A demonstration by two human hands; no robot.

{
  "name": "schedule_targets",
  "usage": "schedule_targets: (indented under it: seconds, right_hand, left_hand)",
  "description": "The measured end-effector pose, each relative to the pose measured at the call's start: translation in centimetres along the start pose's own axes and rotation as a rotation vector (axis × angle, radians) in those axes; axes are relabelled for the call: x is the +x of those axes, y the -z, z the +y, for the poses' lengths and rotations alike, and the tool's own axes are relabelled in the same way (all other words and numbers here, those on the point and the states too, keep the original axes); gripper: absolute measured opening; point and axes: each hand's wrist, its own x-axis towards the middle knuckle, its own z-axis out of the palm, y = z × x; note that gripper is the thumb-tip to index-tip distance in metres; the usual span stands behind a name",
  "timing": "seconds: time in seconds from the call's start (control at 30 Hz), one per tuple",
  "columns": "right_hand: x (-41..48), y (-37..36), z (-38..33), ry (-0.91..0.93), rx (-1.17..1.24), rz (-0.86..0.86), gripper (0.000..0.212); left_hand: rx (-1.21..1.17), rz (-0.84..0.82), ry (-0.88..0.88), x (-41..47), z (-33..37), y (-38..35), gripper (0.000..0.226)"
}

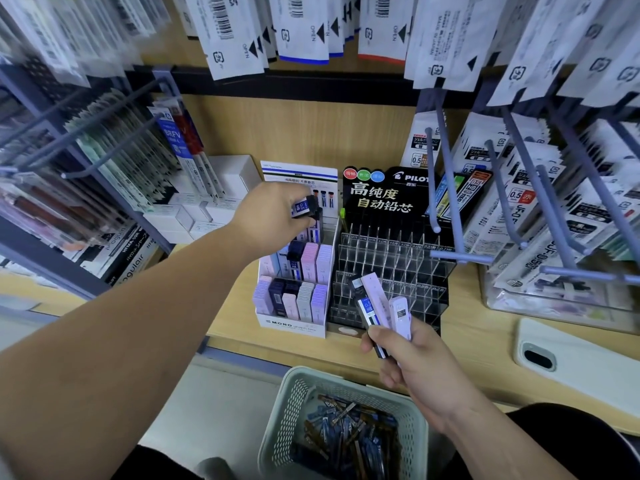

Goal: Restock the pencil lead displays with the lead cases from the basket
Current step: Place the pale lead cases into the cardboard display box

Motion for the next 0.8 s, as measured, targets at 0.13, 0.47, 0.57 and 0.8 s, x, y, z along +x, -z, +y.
schedule_targets:
  seconds: [0.13, 0.47, 0.57, 0.8]
  right_hand:
    - [0.1, 0.1, 0.2, -0.001, -0.003, 0.008, 0.016]
    - [0.5, 0.1, 0.2, 0.01, 0.036, 0.021, 0.015]
    - [0.5, 0.2, 0.2, 0.018, 0.047, 0.015, 0.017]
    - [0.2, 0.4, 0.3, 0.007, 0.023, 0.028, 0.012]
  left_hand:
    - [0.064, -0.005, -0.01, -0.5, -0.4, -0.5, 0.017]
    - [-0.135, 0.111, 0.213, -1.4, 1.8, 0.6, 0.023]
    - [-0.776, 0.072, 0.497, -3.2, 3.1, 1.5, 0.017]
    - [-1.433, -0.03, 0.905, -7.1, 4.1, 0.5, 0.026]
